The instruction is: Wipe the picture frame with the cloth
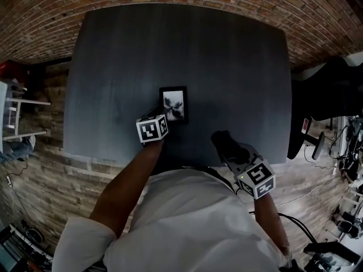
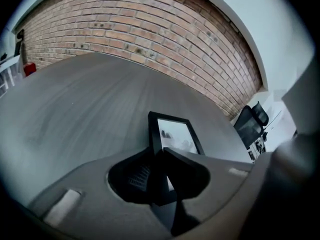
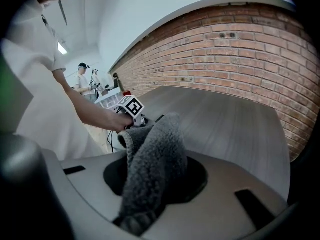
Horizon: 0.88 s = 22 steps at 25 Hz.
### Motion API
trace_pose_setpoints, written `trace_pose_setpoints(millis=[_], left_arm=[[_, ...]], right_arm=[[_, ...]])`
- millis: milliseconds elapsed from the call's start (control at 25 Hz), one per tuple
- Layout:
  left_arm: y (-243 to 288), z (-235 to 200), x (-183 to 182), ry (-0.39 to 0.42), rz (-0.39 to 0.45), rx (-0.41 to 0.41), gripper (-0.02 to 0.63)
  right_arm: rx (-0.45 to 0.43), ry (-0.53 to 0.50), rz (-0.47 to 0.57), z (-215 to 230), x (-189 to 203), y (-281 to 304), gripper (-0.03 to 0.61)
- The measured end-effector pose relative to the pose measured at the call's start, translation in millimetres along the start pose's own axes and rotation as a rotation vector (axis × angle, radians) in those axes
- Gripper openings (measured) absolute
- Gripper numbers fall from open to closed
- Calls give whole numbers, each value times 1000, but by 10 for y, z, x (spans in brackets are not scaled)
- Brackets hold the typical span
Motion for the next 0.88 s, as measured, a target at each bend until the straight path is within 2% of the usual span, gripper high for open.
trace_pose_setpoints(millis=[280, 480, 720, 880], left_arm=[[-323, 539, 230, 57, -1, 138, 77], [-571, 1086, 270, 109, 19, 233, 77], [-804, 1691, 304, 220, 22, 312, 77], [-904, 1974, 300, 313, 26, 323, 77]], right_arm=[[-10, -56, 38, 192, -47, -205, 89], [-51, -144, 75, 308, -214, -299, 87], [-112, -414, -8, 206, -385, -233, 87], [-134, -634, -122, 114, -396, -112, 86]])
Point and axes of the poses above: the fingertips, and each gripper's own axes: y forward along the fingers, z to its right, x out of its underside, the point moved 3 cm from there along -y, backward along the fingers, and after that the axes turned 2 degrees about y, right-handed, at the moved point
